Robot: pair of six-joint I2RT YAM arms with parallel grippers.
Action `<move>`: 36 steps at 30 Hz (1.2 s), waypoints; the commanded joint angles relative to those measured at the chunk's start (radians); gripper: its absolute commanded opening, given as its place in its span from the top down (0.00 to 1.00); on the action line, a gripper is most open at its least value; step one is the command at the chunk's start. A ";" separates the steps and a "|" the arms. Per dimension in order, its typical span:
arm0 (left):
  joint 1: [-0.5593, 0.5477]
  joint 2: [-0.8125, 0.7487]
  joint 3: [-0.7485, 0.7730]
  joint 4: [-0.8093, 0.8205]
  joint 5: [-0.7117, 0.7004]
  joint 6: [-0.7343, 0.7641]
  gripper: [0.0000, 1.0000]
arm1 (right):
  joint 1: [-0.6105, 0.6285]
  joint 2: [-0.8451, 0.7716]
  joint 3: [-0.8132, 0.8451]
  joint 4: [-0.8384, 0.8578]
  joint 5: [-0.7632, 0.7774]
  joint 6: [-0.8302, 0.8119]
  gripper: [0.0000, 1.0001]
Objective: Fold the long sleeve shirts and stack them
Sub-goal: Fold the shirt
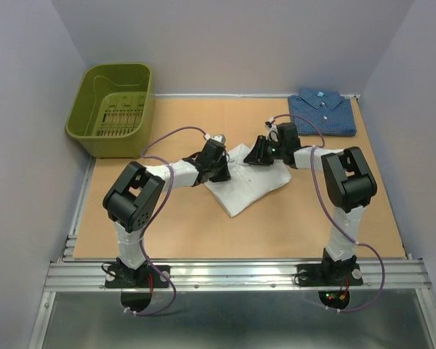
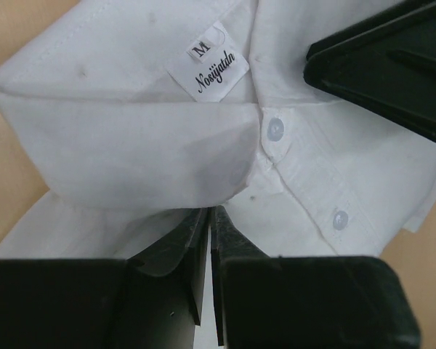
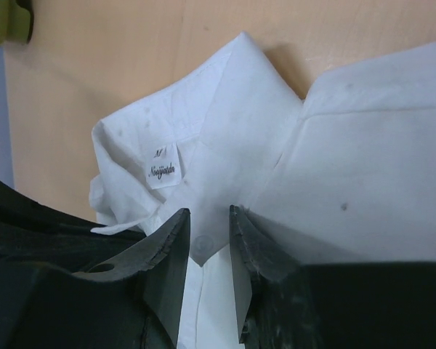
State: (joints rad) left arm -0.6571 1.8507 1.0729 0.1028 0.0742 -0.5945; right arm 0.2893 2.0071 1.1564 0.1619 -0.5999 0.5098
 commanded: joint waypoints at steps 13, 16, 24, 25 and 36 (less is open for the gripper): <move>0.034 0.067 0.064 -0.086 -0.140 0.119 0.83 | 0.004 -0.088 -0.144 -0.025 0.055 -0.088 0.66; 0.037 0.041 0.081 -0.094 -0.154 0.157 0.84 | 0.004 -0.119 -0.146 -0.025 0.054 -0.077 0.66; -0.035 -0.174 0.036 -0.133 -0.175 0.277 0.60 | -0.022 -0.341 -0.118 -0.094 0.198 -0.022 0.61; -0.048 -0.217 0.027 -0.156 -0.201 0.277 0.57 | -0.030 -0.388 -0.129 -0.104 0.203 -0.013 0.60; -0.068 -0.481 -0.253 -0.219 -0.202 -0.008 0.15 | -0.067 -0.700 -0.363 -0.137 0.241 0.108 0.33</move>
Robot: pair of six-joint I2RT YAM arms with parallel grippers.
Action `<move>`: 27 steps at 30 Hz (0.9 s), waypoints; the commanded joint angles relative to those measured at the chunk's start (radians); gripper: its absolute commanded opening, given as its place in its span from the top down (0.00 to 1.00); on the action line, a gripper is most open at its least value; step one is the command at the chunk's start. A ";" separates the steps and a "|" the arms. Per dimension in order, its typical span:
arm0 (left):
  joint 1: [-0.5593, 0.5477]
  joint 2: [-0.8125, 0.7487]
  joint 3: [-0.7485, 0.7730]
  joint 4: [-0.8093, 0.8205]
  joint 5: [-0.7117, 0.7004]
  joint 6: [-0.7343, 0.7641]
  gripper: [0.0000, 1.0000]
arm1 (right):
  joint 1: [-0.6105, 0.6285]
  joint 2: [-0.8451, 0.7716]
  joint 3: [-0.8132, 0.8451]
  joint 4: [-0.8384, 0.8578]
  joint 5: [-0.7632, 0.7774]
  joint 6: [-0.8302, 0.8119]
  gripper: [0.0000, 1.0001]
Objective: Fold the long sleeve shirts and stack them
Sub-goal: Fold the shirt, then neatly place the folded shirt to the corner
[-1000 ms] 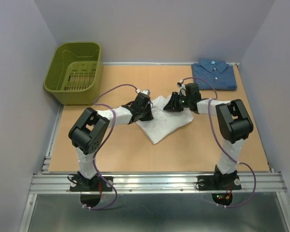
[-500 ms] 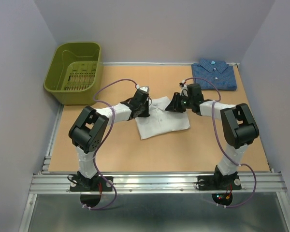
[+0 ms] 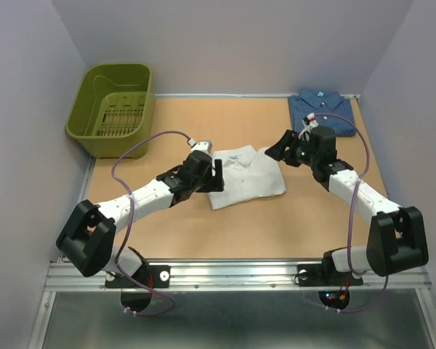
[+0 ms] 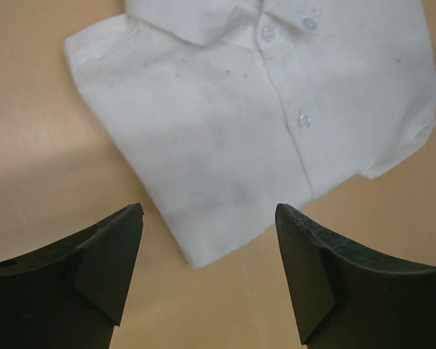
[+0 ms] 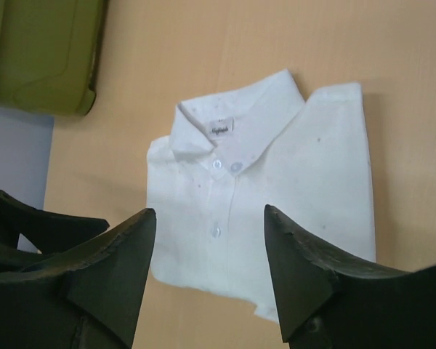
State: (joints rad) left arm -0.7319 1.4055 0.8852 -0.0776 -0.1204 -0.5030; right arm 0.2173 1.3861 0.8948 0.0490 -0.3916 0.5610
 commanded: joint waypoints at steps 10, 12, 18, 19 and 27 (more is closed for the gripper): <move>0.060 -0.002 -0.206 0.114 0.092 -0.241 0.18 | 0.005 -0.277 -0.332 -0.015 0.051 0.177 0.11; 0.063 0.027 -0.207 0.156 0.114 -0.262 0.20 | 0.007 -0.312 -0.379 -0.011 0.081 0.213 0.11; 0.065 0.104 -0.210 0.242 0.180 -0.321 0.28 | 0.005 -0.397 -0.488 0.061 0.114 0.298 0.11; 0.065 0.113 -0.210 0.246 0.185 -0.328 0.30 | 0.005 -0.401 -0.494 0.068 0.114 0.304 0.11; 0.060 0.130 -0.218 0.295 0.223 -0.402 0.72 | 0.008 -0.384 -0.565 0.199 0.063 0.388 0.10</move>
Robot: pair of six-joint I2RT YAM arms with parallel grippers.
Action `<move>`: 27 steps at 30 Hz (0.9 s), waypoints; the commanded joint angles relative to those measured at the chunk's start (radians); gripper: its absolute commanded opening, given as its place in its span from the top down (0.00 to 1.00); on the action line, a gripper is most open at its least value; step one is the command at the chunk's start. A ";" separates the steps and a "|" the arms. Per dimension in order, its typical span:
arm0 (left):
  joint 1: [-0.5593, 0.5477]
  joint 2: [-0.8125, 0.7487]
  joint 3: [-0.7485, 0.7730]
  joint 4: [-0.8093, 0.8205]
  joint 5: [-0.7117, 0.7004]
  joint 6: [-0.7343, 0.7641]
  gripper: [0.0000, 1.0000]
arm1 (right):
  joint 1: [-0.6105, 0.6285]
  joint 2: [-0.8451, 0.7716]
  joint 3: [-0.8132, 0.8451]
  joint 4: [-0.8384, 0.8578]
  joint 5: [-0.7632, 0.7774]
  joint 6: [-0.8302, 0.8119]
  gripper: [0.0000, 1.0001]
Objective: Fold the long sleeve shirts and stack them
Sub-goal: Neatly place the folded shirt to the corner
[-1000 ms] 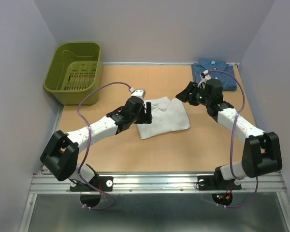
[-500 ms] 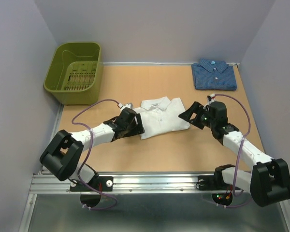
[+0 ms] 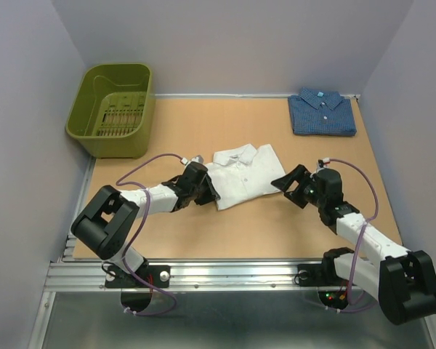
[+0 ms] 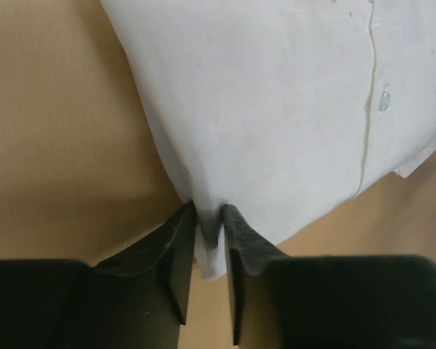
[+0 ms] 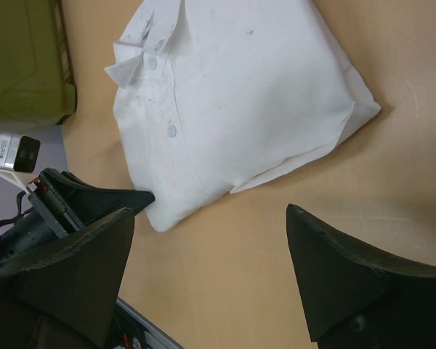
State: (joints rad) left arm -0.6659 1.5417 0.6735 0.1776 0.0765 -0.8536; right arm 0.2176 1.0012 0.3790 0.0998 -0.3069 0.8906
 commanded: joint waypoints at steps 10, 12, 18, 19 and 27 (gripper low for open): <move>-0.049 -0.026 0.063 0.054 0.075 -0.117 0.96 | 0.048 0.054 -0.215 0.380 0.045 0.263 0.00; -0.052 -0.034 0.061 0.059 0.088 -0.139 0.97 | 0.069 0.080 -0.229 0.425 0.089 0.292 0.00; -0.077 -0.043 0.069 0.063 0.091 -0.165 1.00 | 0.121 0.226 -0.249 0.558 0.150 0.393 0.00; -0.080 -0.042 0.070 0.063 0.094 -0.168 1.00 | 0.127 0.250 -0.244 0.578 0.158 0.404 0.00; -0.100 -0.008 0.067 0.108 0.126 -0.199 1.00 | 0.216 0.517 -0.158 0.710 0.291 0.536 0.00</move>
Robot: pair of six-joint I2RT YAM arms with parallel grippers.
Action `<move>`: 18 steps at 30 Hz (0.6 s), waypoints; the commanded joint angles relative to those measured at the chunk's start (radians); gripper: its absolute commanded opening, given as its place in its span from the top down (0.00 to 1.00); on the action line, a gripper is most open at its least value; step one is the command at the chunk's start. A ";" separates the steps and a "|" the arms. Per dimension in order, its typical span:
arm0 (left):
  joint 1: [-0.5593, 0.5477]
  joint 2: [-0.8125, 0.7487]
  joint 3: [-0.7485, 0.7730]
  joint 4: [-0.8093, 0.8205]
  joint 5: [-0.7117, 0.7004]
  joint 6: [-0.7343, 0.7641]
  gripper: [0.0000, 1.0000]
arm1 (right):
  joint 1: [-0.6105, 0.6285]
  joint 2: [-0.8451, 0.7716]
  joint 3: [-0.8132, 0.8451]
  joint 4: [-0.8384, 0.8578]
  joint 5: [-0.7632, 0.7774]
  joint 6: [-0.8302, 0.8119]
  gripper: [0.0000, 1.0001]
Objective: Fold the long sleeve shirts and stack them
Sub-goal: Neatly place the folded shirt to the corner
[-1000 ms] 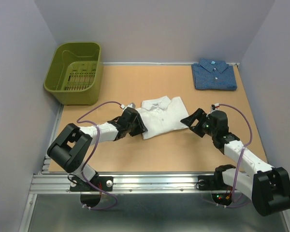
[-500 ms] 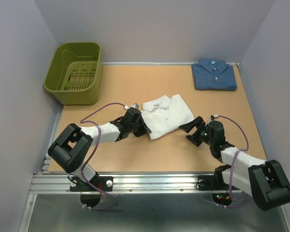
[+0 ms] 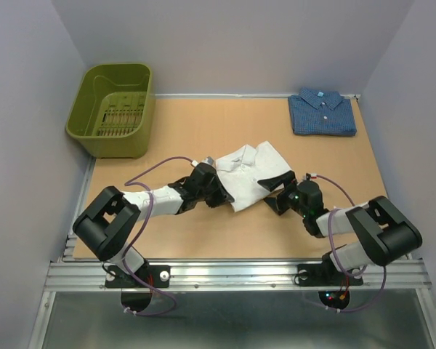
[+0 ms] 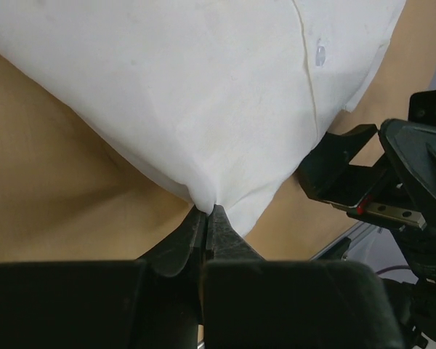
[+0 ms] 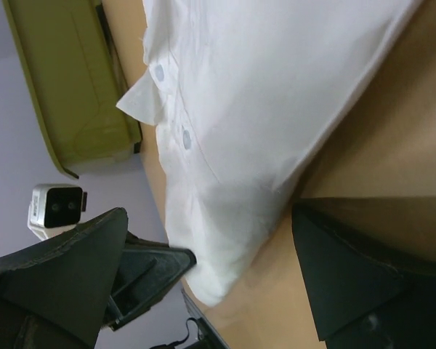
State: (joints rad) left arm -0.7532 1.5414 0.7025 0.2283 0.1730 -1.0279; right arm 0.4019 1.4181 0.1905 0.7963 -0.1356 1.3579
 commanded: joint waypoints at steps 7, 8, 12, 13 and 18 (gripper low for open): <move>-0.018 -0.007 0.046 0.059 0.040 -0.021 1.00 | 0.045 0.258 0.110 0.055 0.174 0.099 0.01; -0.020 -0.009 0.043 0.059 0.043 -0.021 1.00 | 0.045 0.269 0.119 0.057 0.174 0.098 0.01; -0.020 -0.006 0.037 0.063 0.057 -0.018 1.00 | 0.045 0.340 0.156 0.058 0.185 0.083 0.06; -0.020 -0.007 0.034 0.063 0.060 -0.017 1.00 | 0.043 0.349 0.156 0.061 0.192 0.086 0.07; -0.021 -0.009 0.029 0.068 0.082 -0.006 1.00 | 0.045 0.410 0.185 0.072 0.192 0.066 0.19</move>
State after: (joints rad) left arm -0.7662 1.5417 0.7067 0.2611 0.2161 -1.0416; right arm 0.4400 1.7535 0.3756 1.0119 -0.0204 1.4738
